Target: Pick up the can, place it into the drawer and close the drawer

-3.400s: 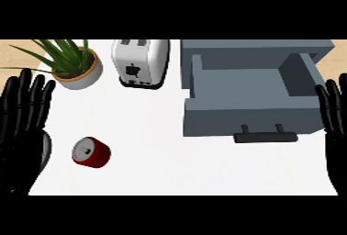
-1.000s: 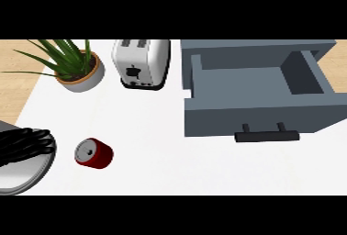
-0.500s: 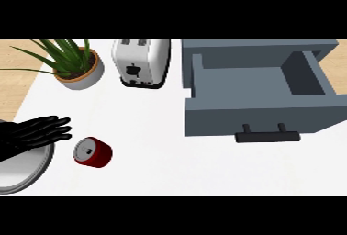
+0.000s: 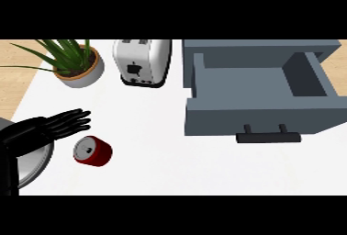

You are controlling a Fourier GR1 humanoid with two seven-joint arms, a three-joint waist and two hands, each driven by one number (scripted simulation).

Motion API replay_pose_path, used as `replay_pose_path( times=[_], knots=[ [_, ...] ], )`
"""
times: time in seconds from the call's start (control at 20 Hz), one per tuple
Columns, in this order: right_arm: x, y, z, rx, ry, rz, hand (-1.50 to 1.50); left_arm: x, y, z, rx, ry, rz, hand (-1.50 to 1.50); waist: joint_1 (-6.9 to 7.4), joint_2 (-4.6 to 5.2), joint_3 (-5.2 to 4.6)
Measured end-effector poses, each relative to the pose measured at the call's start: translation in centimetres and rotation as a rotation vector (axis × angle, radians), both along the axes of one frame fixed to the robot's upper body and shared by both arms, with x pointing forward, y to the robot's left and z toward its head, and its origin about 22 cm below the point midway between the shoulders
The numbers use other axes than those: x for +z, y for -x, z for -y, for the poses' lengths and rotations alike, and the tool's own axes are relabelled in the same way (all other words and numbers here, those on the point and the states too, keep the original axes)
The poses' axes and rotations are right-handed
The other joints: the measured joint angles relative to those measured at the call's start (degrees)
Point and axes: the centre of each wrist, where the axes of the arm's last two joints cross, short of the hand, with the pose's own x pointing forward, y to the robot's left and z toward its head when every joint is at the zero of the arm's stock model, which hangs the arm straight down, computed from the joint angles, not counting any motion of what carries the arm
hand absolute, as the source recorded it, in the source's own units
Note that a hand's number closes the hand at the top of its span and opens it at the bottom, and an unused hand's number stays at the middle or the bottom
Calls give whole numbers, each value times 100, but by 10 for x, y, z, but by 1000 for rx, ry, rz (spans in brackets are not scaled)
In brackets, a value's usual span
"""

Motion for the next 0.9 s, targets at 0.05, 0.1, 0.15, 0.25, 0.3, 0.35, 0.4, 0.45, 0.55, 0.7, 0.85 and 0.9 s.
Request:
replay_pose_path(
  times=[0.05, 0.1, 0.15, 0.25, 0.3, 0.35, 0.4, 0.45, 0.55, 0.7, 0.85, 0.9],
  knots=[
    [0, 1, 0, 0, -4, -1, -150, -6, 0, -2, 13, -13, -6, -150, 2, 1, -3],
    [2, -1, 0, -3, -6, 1, -150, -12, 1, -2, 25, -18, -9, -150, 9, 2, -4],
    [2, 1, 2, -1, -6, 0, -150, -15, -3, 0, 35, -23, -8, -150, 2, 4, -5],
    [3, 7, 5, 2, -11, -2, -150, -25, -5, 1, 55, -33, -7, -150, -9, 5, -8],
    [3, 7, 4, 4, -11, 1, -150, -27, -8, 3, 63, -40, -3, -150, -8, 5, -8],
    [3, 9, 3, 2, -11, 0, -150, -30, -10, 1, 77, -46, -4, -150, -15, 8, -9],
    [2, 10, 2, 0, -9, -1, -150, -33, -10, 0, 88, -51, -4, -150, -13, 8, -10],
    [3, 10, 3, 2, -8, 2, -150, -36, -11, 0, 97, -61, -3, -150, -14, 10, -9],
    [5, 8, 4, 6, -8, 5, -150, -39, -14, -3, 115, -81, -5, -150, -22, 15, -12],
    [7, 8, 4, 8, -12, 11, -150, -49, -17, -3, 137, -114, -15, -150, -40, 23, -15],
    [5, 10, 3, 12, -12, 7, -150, -55, -16, -9, 155, -147, -21, -150, -59, 29, -18],
    [5, 11, 3, 10, -12, 7, -150, -58, -15, -10, 163, -156, -23, -150, -70, 32, -18]
  ],
)
